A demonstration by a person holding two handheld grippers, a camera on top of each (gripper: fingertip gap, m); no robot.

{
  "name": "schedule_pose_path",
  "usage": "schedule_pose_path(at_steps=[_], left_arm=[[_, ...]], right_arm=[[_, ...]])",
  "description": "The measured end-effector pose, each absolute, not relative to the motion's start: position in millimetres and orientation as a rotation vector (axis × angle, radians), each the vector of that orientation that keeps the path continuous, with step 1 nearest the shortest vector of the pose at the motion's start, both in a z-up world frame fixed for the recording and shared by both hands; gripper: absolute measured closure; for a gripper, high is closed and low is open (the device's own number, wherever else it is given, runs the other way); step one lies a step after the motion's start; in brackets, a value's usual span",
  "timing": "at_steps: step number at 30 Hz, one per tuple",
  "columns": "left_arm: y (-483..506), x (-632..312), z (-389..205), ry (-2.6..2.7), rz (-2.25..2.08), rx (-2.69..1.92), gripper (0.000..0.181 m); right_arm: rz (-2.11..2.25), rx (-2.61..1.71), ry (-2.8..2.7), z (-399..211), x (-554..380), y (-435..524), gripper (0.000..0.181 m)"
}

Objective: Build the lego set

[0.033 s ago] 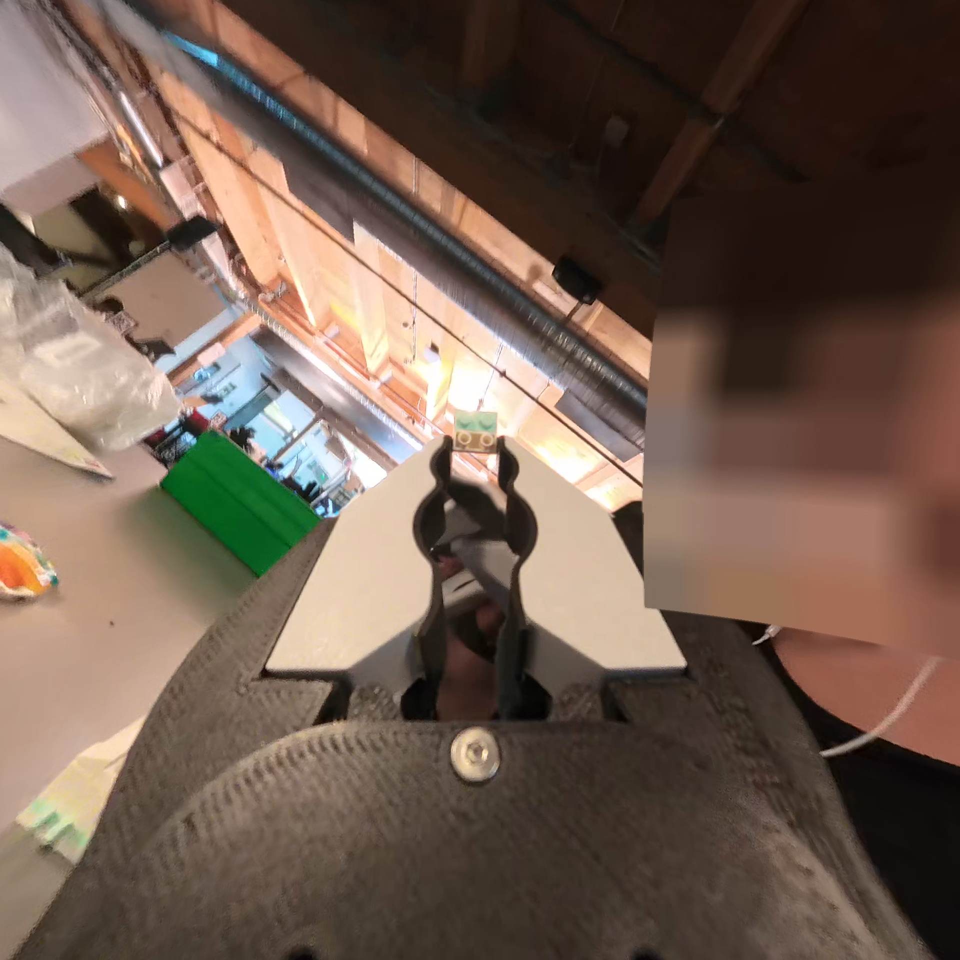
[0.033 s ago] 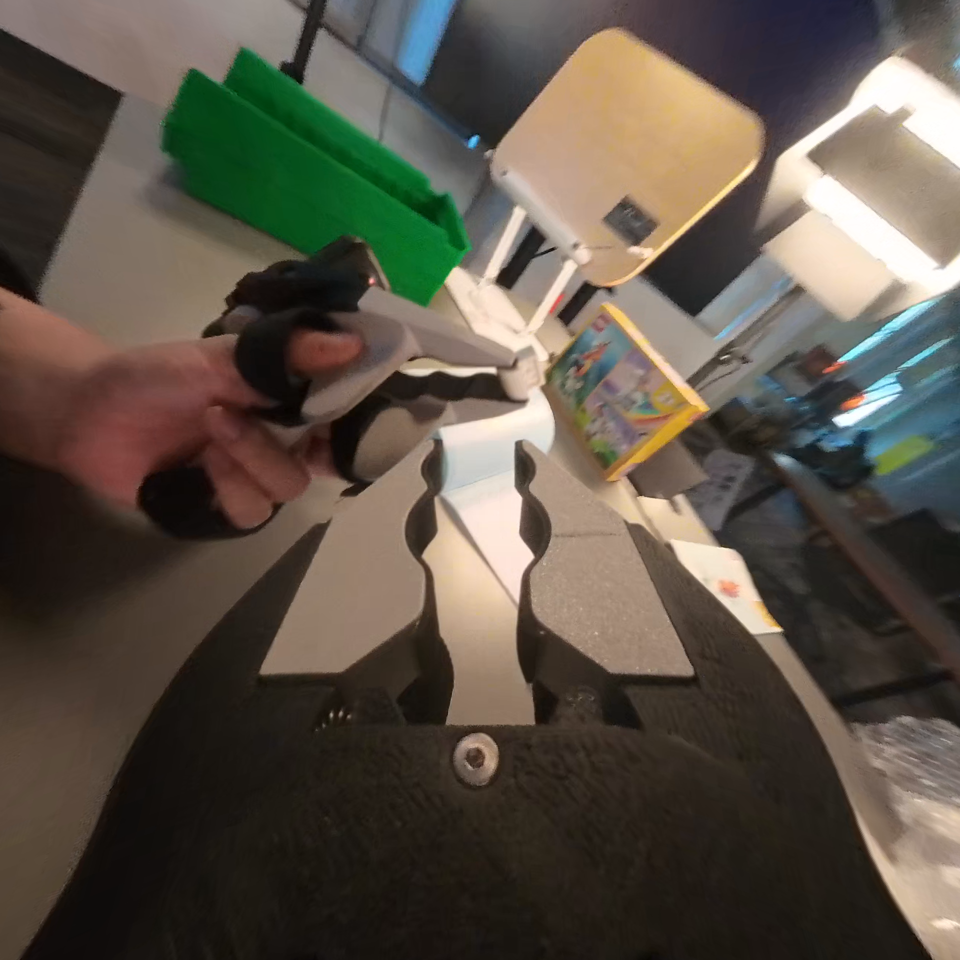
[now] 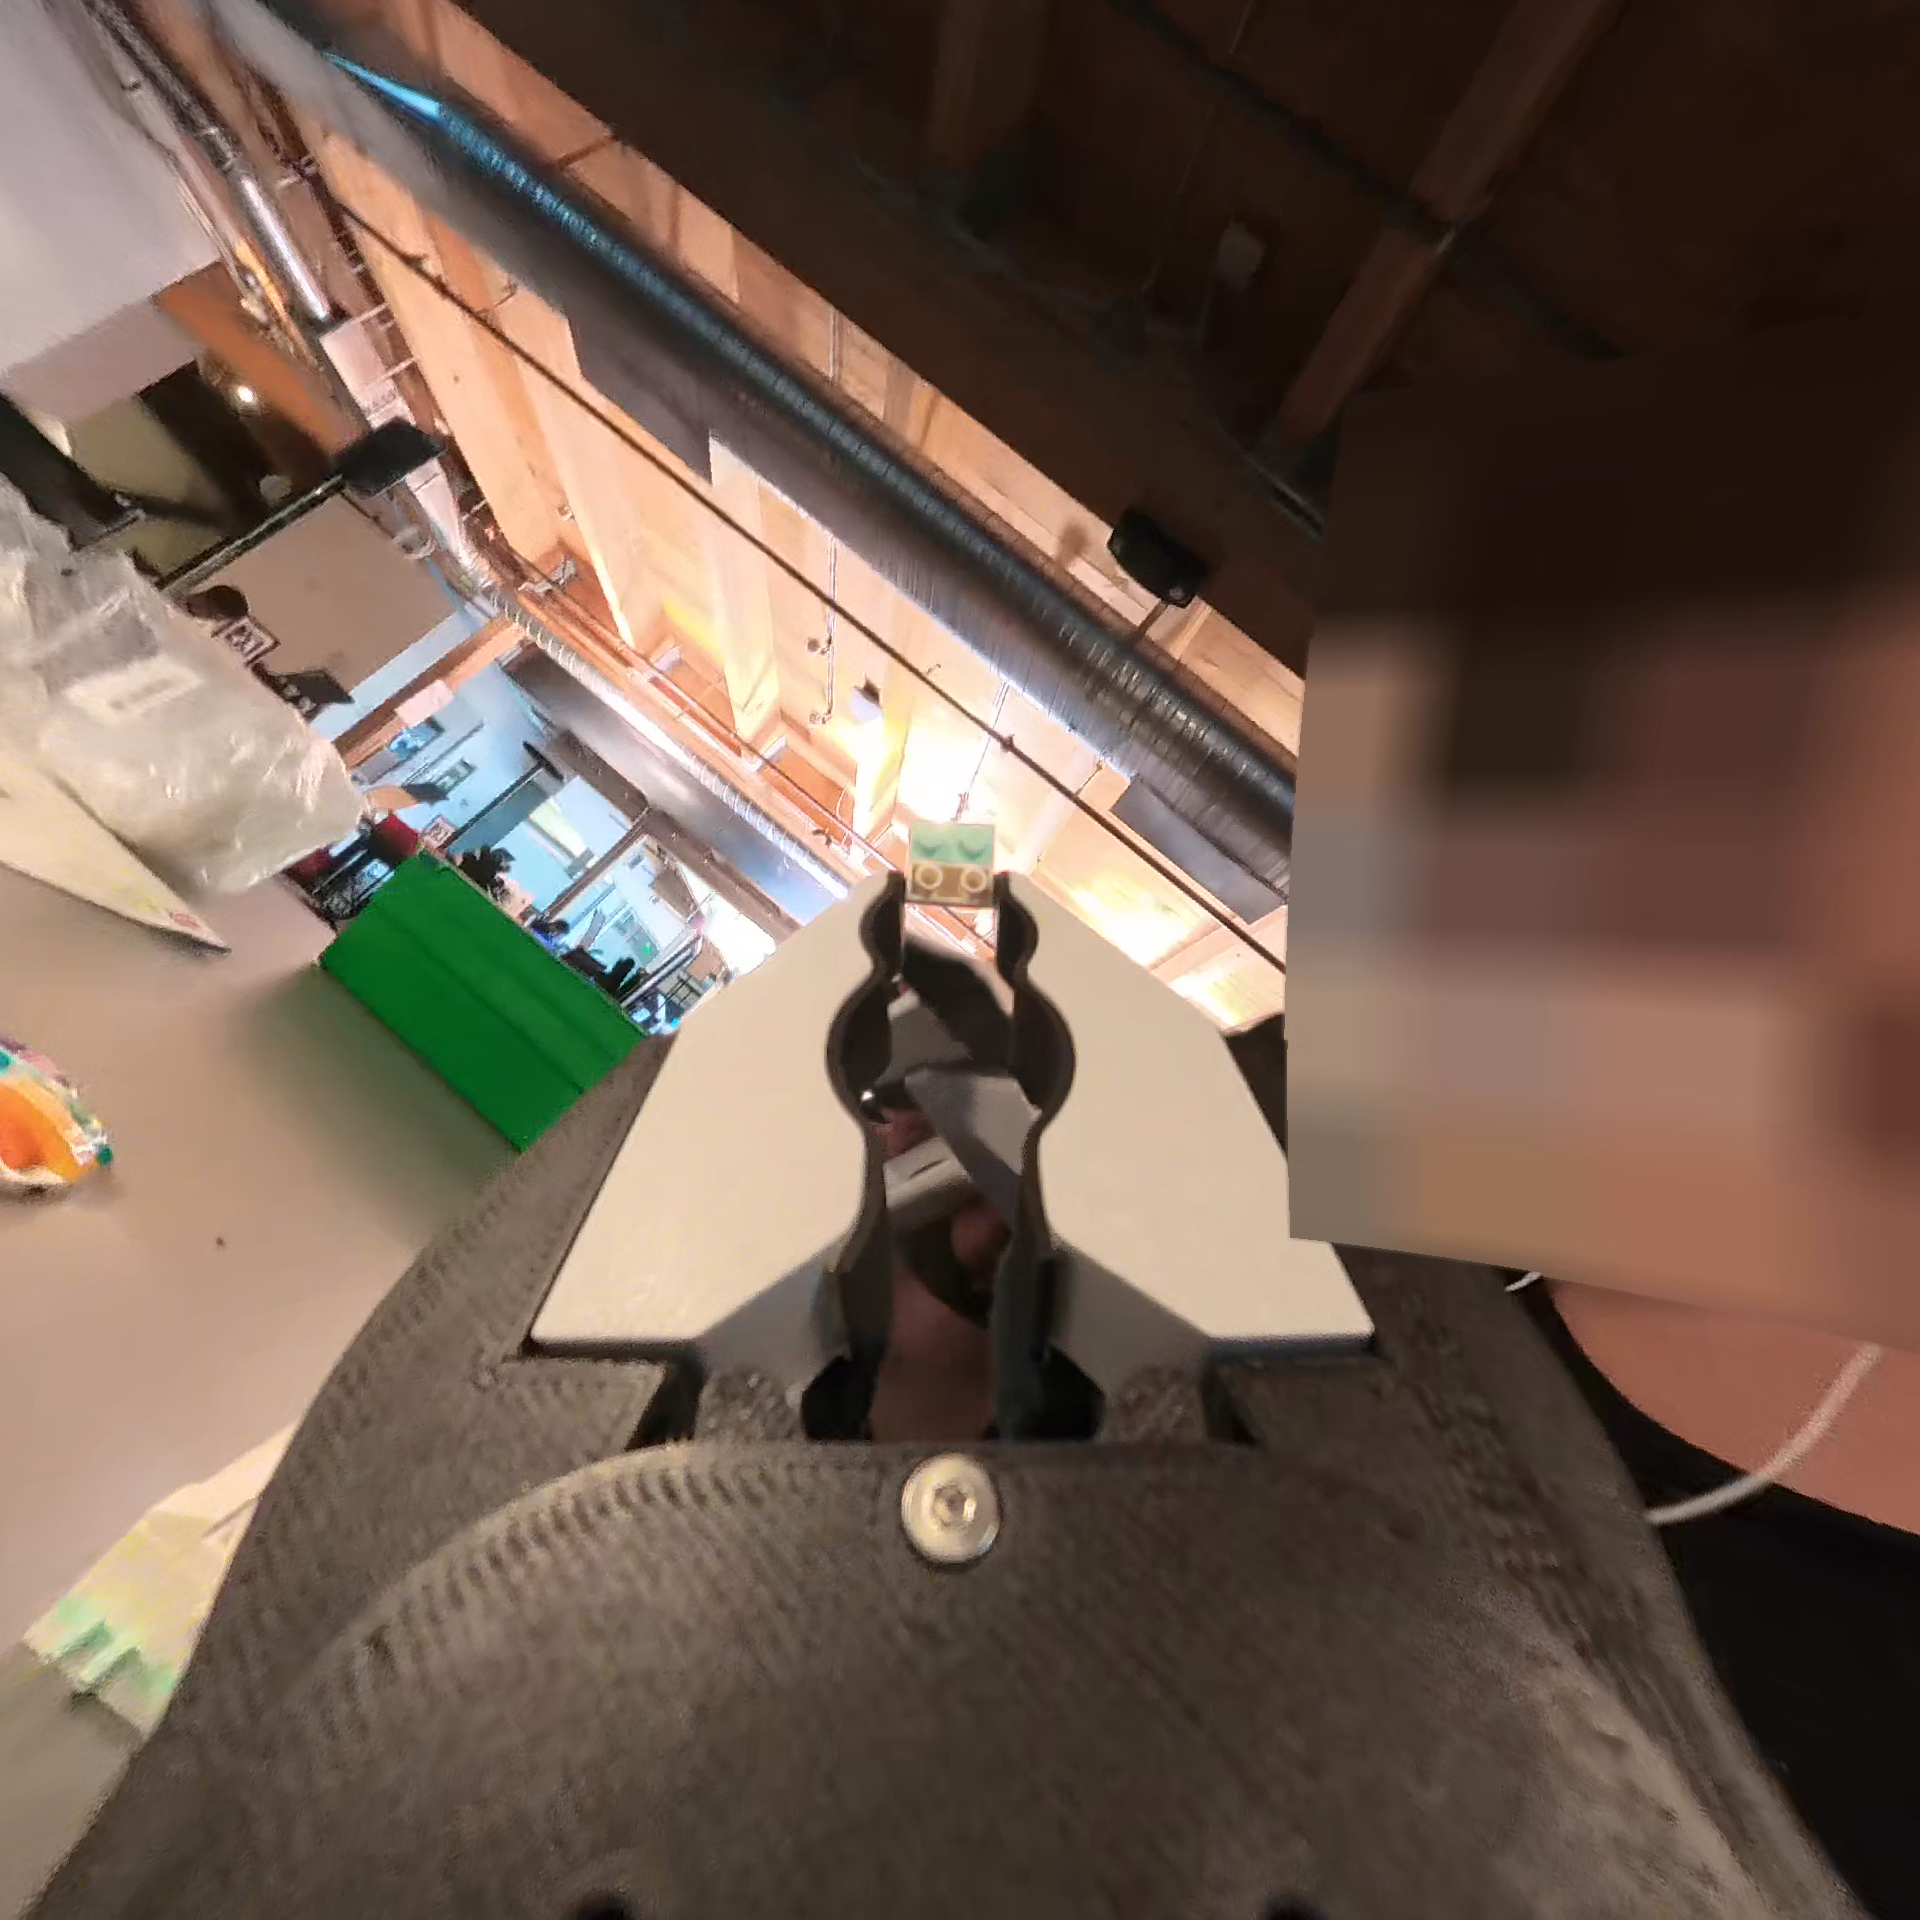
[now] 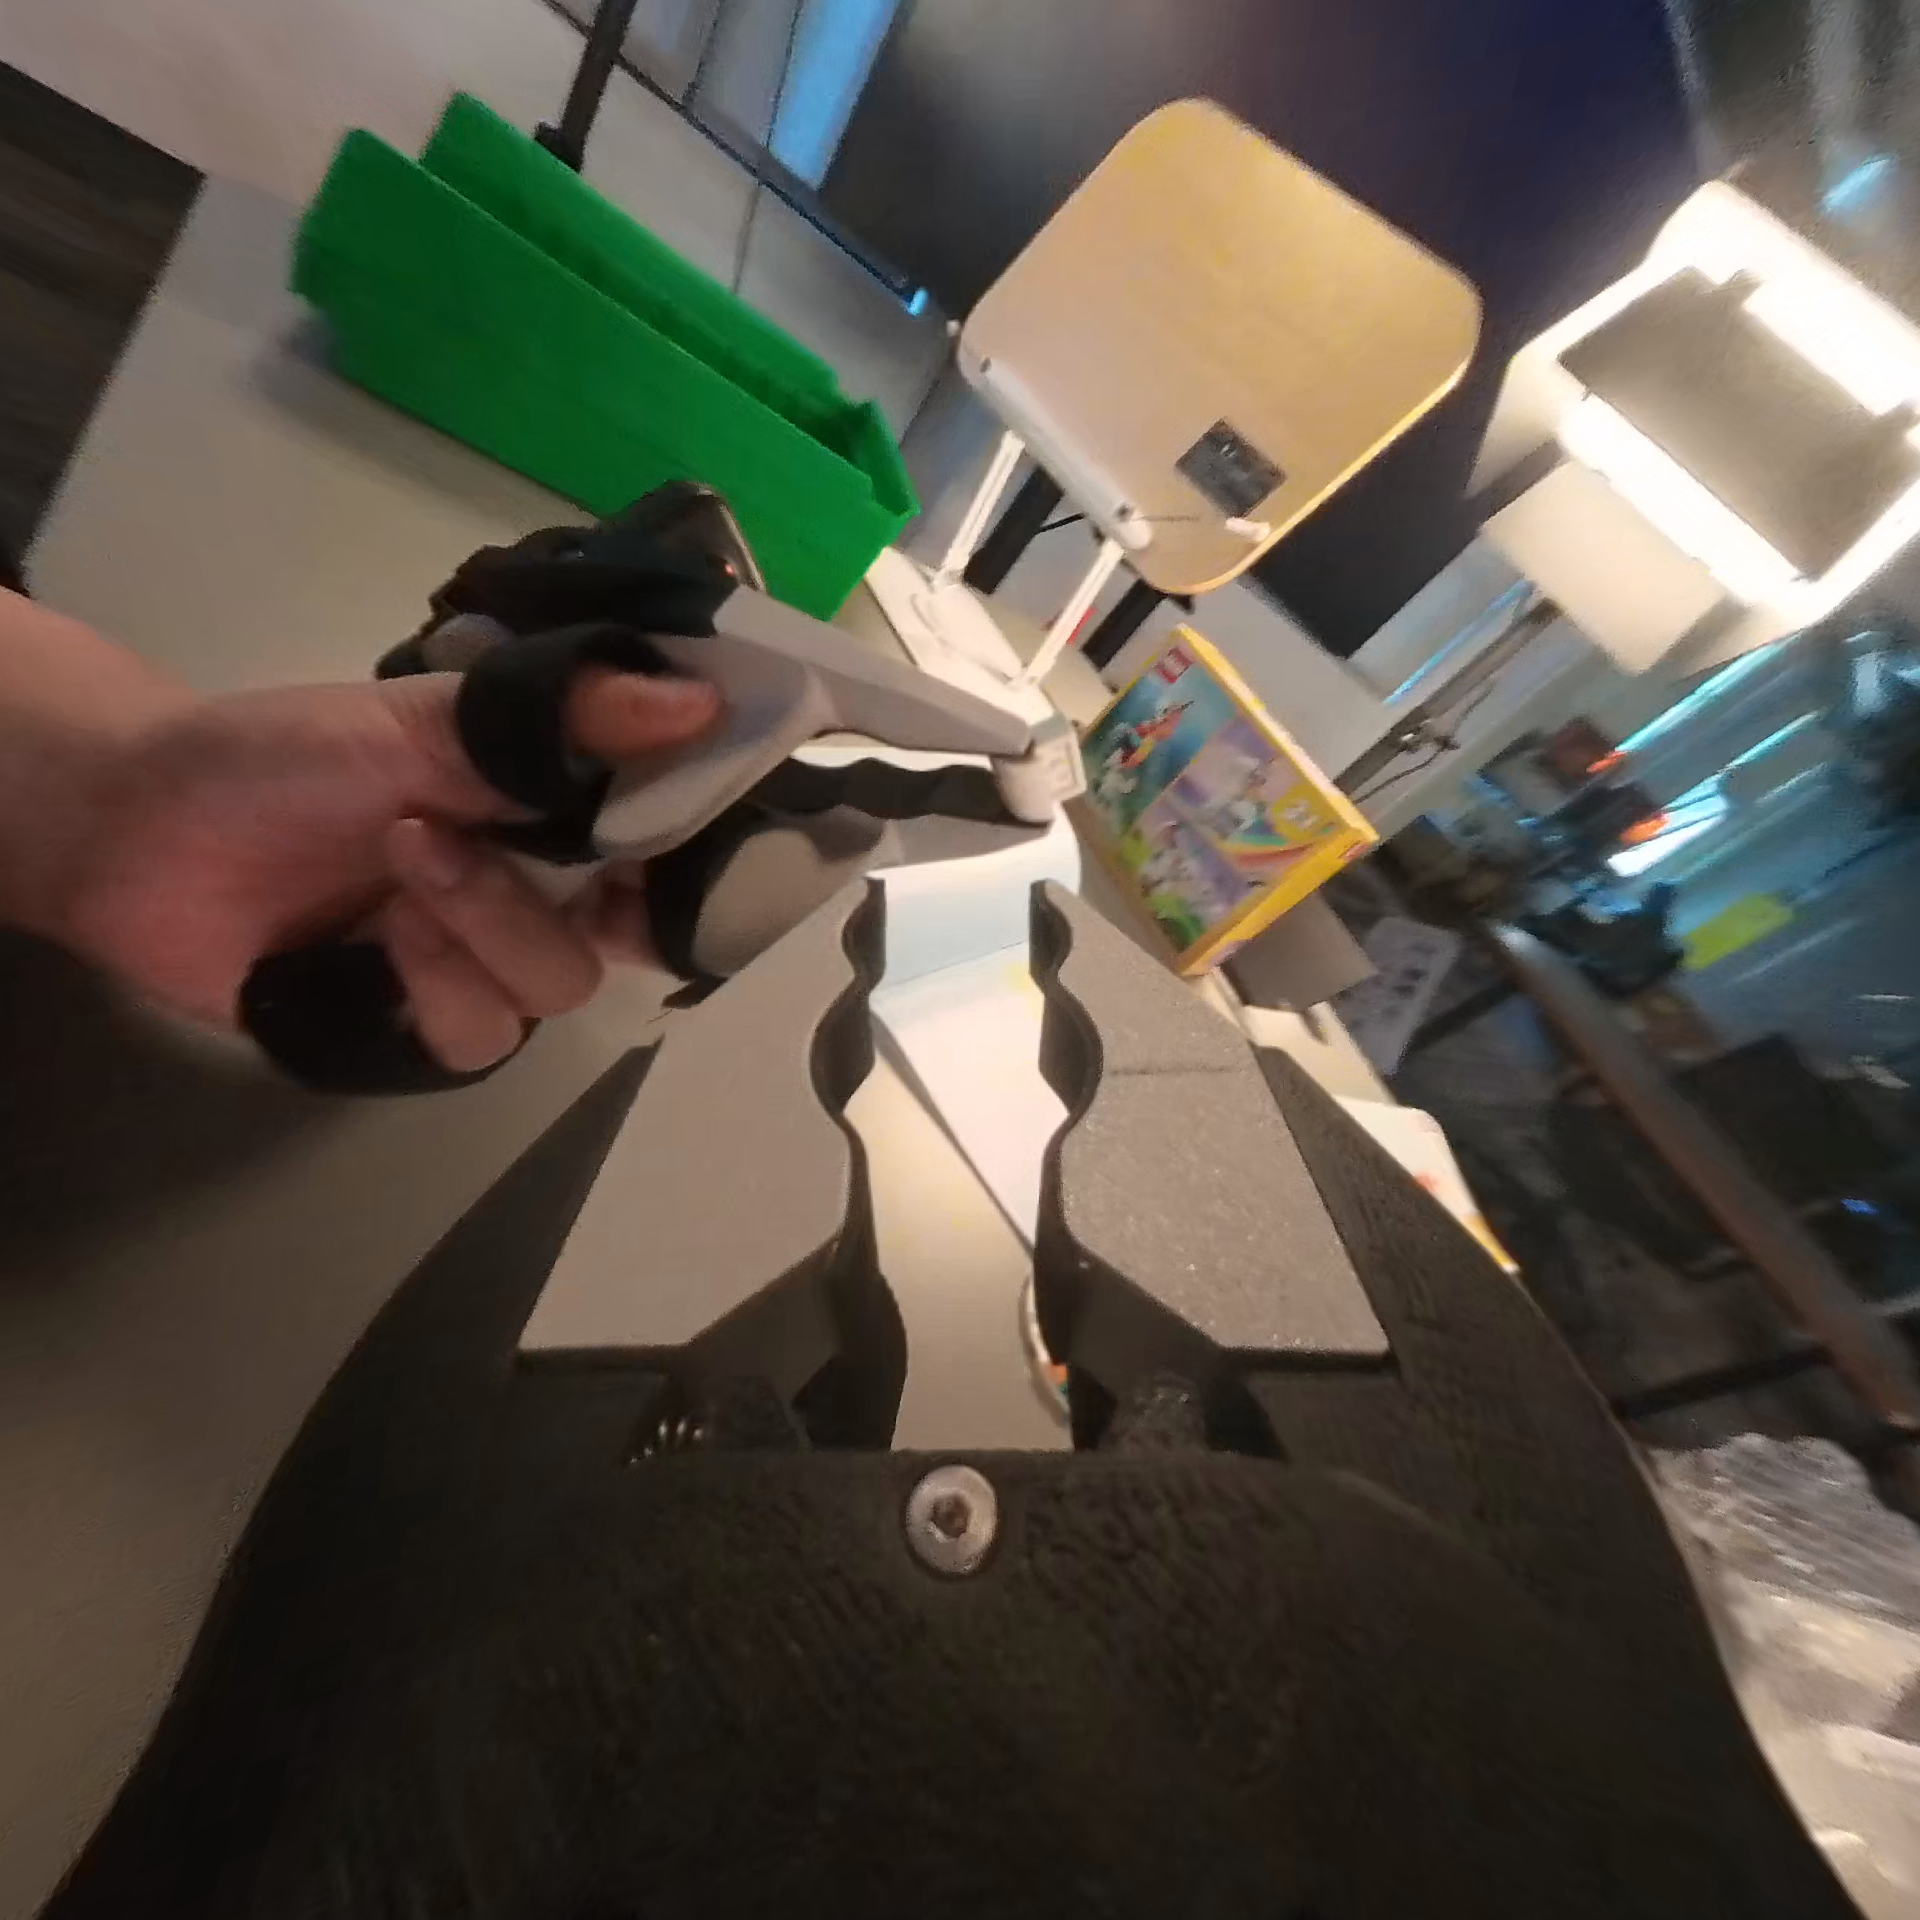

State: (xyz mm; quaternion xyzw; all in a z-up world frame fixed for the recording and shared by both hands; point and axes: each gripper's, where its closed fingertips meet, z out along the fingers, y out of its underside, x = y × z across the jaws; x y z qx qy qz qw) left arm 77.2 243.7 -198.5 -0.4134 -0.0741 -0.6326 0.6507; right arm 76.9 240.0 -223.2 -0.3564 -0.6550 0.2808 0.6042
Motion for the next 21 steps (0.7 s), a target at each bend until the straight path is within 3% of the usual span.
schedule_pose_path(at_steps=[9,14,21], left_arm=[[254.8,96.4,-218.2,-0.181,-1.544,-1.068,0.166],[255.5,105.5,-228.5,-0.156,-1.586,-1.159,0.166],[248.0,122.4,-241.5,-0.005,-1.597,-1.365,0.165]], right_arm=[[0.562,-0.728,-1.537,-223.2,77.3,244.6,0.154],[0.607,-0.732,-1.624,-232.2,86.2,249.0,0.167],[0.742,-0.646,-1.869,-245.9,104.2,240.1,0.167]])
